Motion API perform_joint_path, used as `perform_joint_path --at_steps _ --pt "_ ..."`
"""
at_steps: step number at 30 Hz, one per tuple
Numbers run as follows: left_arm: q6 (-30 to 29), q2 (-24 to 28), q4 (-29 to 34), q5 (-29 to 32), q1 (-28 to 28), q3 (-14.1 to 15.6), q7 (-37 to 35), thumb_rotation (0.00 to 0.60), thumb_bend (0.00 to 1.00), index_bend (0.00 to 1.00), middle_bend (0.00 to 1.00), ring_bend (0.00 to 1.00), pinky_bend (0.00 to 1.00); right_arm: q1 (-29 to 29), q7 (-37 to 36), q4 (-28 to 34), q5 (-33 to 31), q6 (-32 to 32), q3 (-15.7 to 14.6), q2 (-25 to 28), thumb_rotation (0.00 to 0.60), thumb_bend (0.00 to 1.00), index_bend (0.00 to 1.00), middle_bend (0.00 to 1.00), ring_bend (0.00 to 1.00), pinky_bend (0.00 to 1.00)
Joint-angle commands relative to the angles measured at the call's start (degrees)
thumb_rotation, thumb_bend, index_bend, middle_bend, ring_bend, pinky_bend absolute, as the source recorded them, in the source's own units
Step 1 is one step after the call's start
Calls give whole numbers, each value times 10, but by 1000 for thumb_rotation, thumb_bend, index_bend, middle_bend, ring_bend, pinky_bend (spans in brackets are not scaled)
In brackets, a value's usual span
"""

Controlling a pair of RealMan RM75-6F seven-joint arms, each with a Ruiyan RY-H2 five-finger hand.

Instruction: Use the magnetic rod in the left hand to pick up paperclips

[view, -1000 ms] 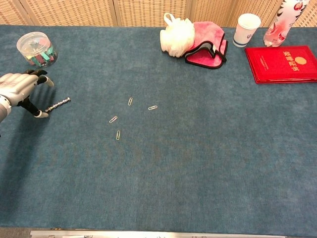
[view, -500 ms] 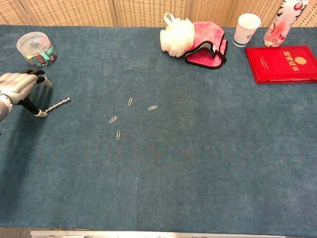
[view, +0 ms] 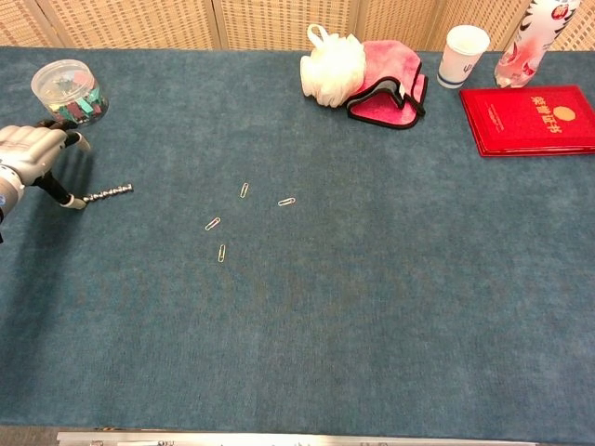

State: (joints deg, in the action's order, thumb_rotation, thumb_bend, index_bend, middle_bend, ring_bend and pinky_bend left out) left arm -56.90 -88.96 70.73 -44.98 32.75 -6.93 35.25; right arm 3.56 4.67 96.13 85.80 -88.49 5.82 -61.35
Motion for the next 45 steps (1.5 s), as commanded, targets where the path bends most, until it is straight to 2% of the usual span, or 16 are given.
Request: perform_joint_path --at_steps 1,13,23,30,39,45 --pt "1 -6 -12 5 4 -6 2 600 96 209 62 27 152 0 -1 0 0 -1 0 0 600 202 213 184 116 328" --pt "1 -6 -18 8 8 -12 3 600 96 216 61 27 152 -2 -1 4 3 -4 0 2 600 202 213 184 116 328" --pt "-53 30 88 -21 2 -7 25 600 95 217 62 27 152 -2 -1 4 3 -2 -1 1 600 202 213 184 116 328" --pt "-75 41 136 -35 -1 -1 37 600 96 217 62 27 152 -3 -3 5 4 -4 0 2 600 202 213 184 116 328" --pt "-63 20 126 -27 1 17 50 600 96 217 62 27 152 -6 -12 2 5 -9 -1 7 600 201 213 185 116 328" --pt "-44 1 89 -11 8 13 48 600 95 217 62 27 152 -7 -14 4 6 -11 0 9 600 202 213 184 116 328"
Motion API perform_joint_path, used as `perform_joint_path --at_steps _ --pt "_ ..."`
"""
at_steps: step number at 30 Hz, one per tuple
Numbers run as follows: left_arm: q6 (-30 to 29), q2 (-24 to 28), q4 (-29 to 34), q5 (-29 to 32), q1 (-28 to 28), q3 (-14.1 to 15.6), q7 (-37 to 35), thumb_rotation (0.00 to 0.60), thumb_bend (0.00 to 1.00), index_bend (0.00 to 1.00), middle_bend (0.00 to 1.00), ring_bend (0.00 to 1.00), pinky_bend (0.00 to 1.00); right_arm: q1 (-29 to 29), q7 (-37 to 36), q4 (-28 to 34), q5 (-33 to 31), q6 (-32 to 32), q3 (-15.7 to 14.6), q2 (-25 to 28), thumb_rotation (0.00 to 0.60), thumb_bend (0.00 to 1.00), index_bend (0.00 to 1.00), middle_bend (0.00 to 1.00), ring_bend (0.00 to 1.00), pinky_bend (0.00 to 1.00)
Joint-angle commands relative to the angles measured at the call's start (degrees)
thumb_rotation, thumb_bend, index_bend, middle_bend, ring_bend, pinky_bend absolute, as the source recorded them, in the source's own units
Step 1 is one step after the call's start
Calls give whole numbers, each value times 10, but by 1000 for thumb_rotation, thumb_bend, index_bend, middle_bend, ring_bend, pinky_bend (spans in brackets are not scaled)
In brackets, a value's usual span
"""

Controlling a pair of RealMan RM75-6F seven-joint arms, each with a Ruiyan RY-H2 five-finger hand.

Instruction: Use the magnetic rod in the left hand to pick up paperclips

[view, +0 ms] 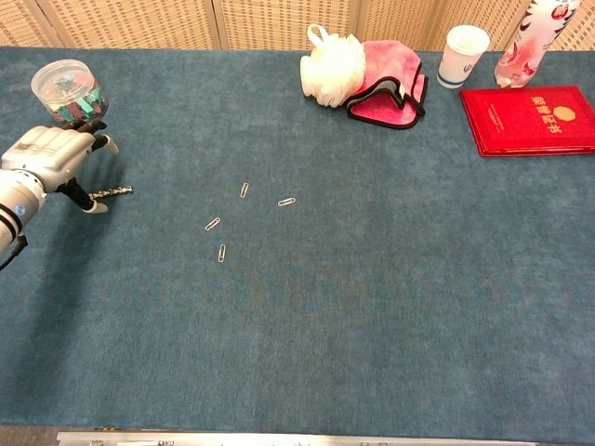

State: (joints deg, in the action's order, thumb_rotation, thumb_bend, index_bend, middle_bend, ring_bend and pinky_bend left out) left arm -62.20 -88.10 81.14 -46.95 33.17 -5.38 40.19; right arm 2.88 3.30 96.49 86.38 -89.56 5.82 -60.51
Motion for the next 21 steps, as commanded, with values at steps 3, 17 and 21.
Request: perform_joint_path --at_steps 3,17,21 --pt "17 -13 -32 16 7 -6 -2 600 96 217 62 27 152 -1 -2 1 0 -2 1 1 600 202 213 184 116 328" --pt "41 -20 -84 52 21 -27 -9 600 96 217 62 27 152 -1 -1 1 2 -2 0 1 600 202 212 184 116 328" --pt "47 -22 -96 56 26 -27 -5 600 96 217 62 27 153 -1 -1 1 2 -2 1 0 600 202 213 184 116 328"
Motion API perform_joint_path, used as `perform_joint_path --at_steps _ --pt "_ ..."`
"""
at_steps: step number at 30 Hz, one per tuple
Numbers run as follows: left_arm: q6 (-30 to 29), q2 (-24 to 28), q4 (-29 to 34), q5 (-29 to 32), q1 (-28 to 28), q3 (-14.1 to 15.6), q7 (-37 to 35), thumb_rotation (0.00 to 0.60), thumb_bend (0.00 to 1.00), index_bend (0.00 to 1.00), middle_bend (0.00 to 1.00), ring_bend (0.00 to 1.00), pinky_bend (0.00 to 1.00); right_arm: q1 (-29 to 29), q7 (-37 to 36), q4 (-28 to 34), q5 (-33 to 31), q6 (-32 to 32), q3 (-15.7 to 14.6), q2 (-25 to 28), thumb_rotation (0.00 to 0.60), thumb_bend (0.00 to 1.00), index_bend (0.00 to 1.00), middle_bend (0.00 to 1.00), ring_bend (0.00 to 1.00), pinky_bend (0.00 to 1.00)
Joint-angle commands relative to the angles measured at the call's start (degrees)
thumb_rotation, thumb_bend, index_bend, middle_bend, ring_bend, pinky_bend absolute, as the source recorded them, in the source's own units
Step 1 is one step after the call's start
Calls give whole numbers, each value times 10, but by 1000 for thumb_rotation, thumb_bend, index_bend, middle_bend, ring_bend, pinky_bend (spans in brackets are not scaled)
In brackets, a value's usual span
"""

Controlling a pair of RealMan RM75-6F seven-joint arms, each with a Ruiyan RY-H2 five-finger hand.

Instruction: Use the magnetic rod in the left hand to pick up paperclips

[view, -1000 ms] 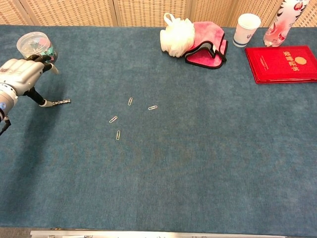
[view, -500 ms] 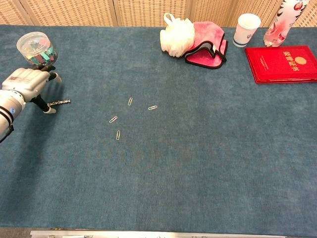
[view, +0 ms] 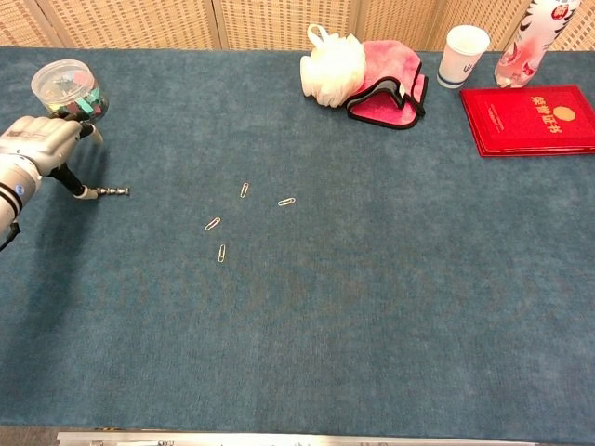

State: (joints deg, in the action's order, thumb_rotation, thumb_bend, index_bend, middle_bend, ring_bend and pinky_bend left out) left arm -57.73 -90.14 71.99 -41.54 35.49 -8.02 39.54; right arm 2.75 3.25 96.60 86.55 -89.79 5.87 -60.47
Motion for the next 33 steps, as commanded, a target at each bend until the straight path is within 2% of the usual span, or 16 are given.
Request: perform_joint_path --at_steps 1,6,12,18,23,29,33 --pt "1 -2 -6 2 3 -1 2 600 96 217 62 27 154 0 0 0 0 0 0 0 600 202 213 184 116 328" --pt "-6 1 4 -7 1 1 -3 600 96 218 62 27 156 -1 -1 1 1 -2 1 1 600 202 213 184 116 328" --pt "-12 33 67 -22 -8 10 -11 600 96 234 62 27 157 -1 0 2 2 -2 0 1 600 202 212 184 116 328" --pt "9 68 117 -11 -8 13 -21 600 96 337 62 26 157 -1 1 2 4 -1 -2 0 600 202 212 184 116 328" --pt "23 74 118 5 -2 16 -26 600 96 401 62 26 157 -1 3 2 4 -2 -1 -1 600 202 213 184 116 328" --pt "27 66 100 15 6 20 -25 600 98 426 62 26 157 -1 2 1 1 0 -1 -1 600 202 213 184 116 328" --pt "32 59 85 16 9 23 -29 600 142 436 62 26 157 -1 1 2 0 0 0 0 600 201 213 184 116 328"
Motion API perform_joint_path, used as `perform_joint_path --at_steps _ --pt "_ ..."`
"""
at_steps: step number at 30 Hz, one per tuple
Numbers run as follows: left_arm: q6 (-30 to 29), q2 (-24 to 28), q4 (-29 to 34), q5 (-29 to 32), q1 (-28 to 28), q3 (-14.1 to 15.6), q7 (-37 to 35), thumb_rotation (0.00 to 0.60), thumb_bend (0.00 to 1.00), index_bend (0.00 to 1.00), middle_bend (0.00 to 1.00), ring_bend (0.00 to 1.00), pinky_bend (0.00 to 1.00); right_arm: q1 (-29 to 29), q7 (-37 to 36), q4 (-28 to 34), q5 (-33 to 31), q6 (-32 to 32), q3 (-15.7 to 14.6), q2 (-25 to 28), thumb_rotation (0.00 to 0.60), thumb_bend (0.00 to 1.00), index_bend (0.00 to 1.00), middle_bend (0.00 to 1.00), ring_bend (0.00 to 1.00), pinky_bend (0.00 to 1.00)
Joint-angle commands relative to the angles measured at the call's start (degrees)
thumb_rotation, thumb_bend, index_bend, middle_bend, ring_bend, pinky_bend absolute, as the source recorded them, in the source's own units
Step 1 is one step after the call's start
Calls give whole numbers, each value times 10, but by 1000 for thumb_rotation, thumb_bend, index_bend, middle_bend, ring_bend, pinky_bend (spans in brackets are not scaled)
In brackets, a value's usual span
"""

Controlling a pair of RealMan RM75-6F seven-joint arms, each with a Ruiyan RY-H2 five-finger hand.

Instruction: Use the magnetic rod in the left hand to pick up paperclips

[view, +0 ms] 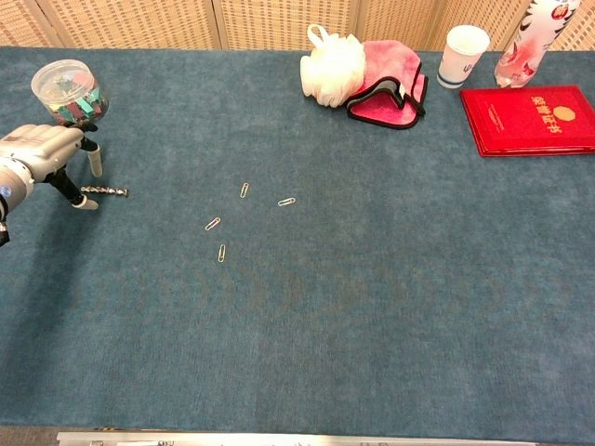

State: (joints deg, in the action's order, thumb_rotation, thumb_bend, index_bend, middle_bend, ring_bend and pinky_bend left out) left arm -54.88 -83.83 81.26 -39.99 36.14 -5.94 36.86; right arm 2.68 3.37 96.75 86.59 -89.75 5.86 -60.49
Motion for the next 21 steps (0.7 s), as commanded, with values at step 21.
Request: perform_joint_path --at_steps 21 --pt "13 -20 -38 5 9 14 -11 600 287 456 62 26 157 -1 -2 1 0 -2 1 2 600 202 213 184 116 328"
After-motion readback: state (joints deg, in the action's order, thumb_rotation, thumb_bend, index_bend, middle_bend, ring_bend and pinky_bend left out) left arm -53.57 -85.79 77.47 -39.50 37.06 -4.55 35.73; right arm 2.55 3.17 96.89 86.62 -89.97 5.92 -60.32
